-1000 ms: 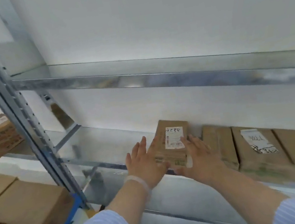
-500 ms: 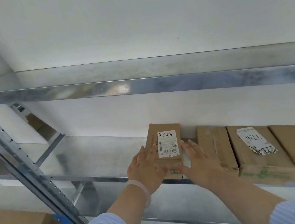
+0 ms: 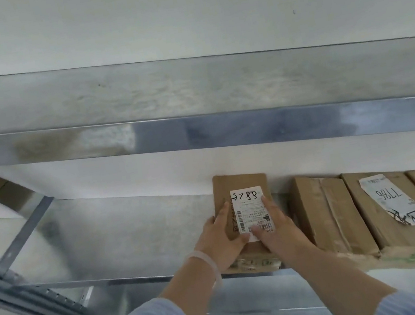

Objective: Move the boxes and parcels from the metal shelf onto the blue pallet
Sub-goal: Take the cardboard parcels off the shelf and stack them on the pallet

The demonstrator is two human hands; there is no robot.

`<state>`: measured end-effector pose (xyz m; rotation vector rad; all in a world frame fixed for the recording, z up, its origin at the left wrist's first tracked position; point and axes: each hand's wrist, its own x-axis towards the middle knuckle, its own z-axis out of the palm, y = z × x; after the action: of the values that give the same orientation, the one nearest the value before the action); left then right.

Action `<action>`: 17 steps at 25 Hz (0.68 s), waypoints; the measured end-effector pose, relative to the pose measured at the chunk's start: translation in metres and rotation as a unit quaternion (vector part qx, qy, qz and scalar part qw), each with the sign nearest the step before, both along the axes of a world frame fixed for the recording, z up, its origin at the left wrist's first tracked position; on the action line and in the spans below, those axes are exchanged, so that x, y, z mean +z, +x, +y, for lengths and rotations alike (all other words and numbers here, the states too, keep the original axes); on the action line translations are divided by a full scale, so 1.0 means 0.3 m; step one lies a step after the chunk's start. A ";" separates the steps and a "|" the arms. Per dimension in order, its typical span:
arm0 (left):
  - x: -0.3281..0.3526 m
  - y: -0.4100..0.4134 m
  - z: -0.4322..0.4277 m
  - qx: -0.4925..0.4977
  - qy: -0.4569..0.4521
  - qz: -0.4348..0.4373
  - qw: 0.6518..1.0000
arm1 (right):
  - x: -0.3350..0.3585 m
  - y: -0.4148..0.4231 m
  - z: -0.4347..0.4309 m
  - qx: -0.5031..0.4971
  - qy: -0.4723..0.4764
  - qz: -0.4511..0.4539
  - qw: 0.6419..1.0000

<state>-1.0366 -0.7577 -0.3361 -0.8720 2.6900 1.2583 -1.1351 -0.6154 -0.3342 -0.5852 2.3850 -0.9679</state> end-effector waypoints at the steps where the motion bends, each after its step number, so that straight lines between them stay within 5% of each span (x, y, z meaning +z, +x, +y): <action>1: -0.008 -0.001 0.003 0.002 0.008 0.017 1.000 | -0.006 0.003 -0.001 -0.007 -0.020 -0.011 1.000; 9: 0.043 0.145 -0.011 0.138 0.022 0.090 0.986 | 0.072 0.052 -0.100 0.111 -0.071 0.027 0.991; 17: 0.124 0.563 0.087 0.392 -0.037 0.119 0.912 | 0.144 0.325 -0.277 0.361 -0.134 0.003 0.923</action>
<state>-0.8676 -0.7318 -0.2990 -2.0734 2.6388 1.4361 -1.0375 -0.6985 -0.2911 -1.4377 1.7914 -0.9298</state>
